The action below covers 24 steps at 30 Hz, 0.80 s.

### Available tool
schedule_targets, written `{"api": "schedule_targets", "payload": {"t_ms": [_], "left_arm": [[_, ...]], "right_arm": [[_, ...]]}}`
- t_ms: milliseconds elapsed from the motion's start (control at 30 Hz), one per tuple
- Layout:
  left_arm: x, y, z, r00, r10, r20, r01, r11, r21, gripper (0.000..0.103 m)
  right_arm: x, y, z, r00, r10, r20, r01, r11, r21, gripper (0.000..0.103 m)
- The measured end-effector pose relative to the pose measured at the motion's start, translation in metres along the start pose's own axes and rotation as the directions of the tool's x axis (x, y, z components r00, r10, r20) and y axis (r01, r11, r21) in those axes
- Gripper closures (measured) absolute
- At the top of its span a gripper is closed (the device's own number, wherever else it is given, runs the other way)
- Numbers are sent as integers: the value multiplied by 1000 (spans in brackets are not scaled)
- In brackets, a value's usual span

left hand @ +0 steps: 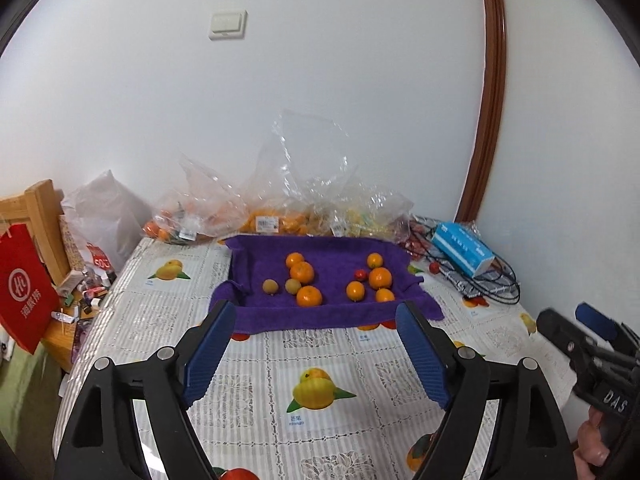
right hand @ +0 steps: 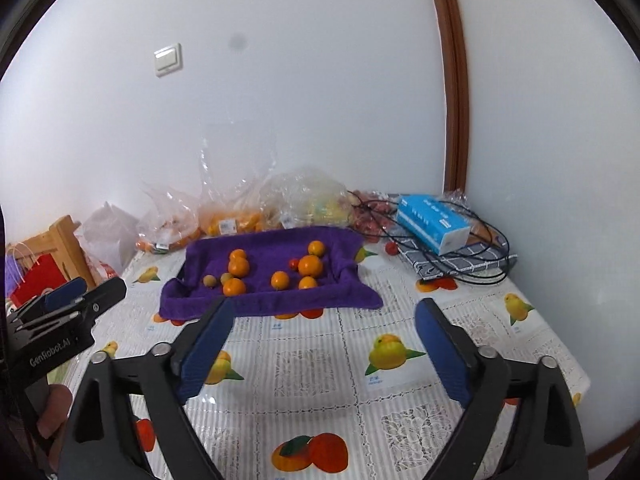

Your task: Organize fruits

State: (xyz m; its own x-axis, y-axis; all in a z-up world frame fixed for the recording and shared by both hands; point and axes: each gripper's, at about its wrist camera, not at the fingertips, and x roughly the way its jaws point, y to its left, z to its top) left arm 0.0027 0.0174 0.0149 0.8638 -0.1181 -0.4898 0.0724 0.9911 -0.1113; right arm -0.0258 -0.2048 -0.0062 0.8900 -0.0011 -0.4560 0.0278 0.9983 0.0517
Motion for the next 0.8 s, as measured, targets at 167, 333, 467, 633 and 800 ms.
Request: {"api": "schedule_targets", "payload": {"t_ms": [167, 333, 467, 633, 800], "left_arm": [[-13, -1, 1, 1000, 4, 13, -4, 1000, 1, 21], [-15, -4, 0, 1000, 12, 14, -12, 1000, 2, 21], [-16, -5, -2, 1000, 23, 18, -23, 1000, 6, 21], [-16, -6, -2, 1000, 20, 12, -20, 1000, -1, 21], [-17, -8, -3, 999, 25, 20, -25, 1000, 8, 20]], "right_arm": [[-13, 4, -2, 1000, -3, -14, 3, 1000, -17, 5], [-17, 5, -5, 1000, 3, -15, -3, 1000, -14, 5], [-19, 4, -6, 1000, -2, -8, 2, 1000, -15, 5], [-22, 4, -7, 1000, -1, -2, 1, 1000, -21, 5], [-24, 4, -7, 1000, -1, 1, 1, 1000, -16, 5]]}}
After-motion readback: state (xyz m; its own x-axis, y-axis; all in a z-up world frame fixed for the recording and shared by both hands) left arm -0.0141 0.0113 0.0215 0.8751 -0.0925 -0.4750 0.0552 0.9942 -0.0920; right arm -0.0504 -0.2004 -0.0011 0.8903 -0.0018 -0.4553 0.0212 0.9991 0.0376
